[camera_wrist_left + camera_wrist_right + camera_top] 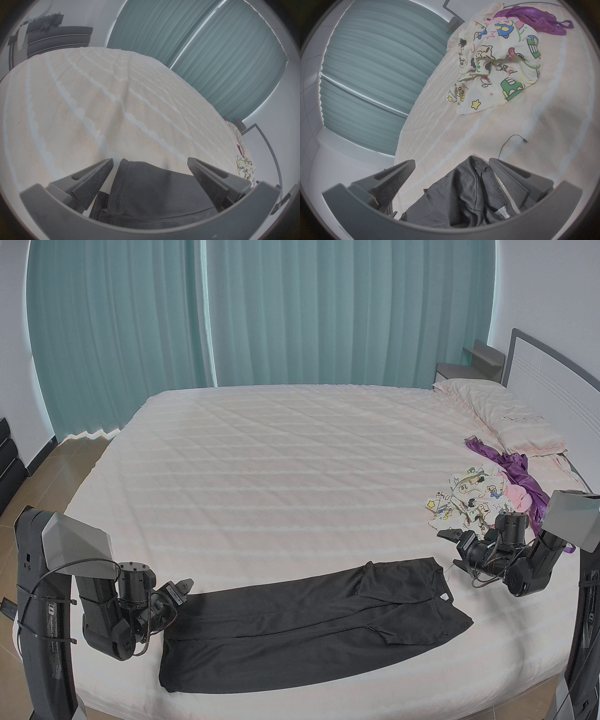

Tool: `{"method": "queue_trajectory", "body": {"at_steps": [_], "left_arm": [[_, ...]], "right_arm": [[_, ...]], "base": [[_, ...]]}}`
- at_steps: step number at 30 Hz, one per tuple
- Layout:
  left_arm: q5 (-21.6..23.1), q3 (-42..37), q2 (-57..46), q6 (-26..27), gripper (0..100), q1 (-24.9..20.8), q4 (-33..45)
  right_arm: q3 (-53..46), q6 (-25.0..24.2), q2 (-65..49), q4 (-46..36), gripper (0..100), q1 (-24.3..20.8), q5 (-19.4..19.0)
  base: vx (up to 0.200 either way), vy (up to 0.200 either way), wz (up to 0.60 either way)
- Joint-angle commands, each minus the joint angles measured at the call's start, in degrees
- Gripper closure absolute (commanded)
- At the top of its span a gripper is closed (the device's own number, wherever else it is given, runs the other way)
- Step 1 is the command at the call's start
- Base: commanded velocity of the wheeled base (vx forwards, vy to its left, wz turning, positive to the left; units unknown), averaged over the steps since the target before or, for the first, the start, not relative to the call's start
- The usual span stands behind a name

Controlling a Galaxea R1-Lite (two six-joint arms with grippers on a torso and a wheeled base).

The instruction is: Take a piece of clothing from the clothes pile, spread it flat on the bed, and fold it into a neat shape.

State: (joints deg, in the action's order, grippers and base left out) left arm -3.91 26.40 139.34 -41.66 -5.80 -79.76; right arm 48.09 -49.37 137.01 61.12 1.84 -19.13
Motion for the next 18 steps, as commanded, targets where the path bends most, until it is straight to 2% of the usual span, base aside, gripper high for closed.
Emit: {"method": "queue_trajectory", "body": {"at_steps": [1,2,3,18], "left_arm": [[-0.04,0.05,1.55,0.70,0,-0.09,-0.04],[-0.04,0.05,1.73,0.87,0,-0.09,-0.13],[-0.04,0.40,2.34,1.31,100,-0.09,-0.13],[-3.91,1.10,2.25,0.70,100,1.23,-0.39]], "right_arm": [[-0.02,-0.02,-0.08,0.05,0,0.00,-0.03],[-0.02,-0.02,-0.08,0.05,0,0.00,-0.03],[-0.02,-0.02,-0.08,0.05,0,0.00,-0.03],[0.07,0.07,0.01,0.05,0,0.18,-0.03]], "base": [[0.000,0.000,0.00],[0.000,0.000,0.00],[0.000,0.000,0.00],[0.000,0.000,0.00]]}}
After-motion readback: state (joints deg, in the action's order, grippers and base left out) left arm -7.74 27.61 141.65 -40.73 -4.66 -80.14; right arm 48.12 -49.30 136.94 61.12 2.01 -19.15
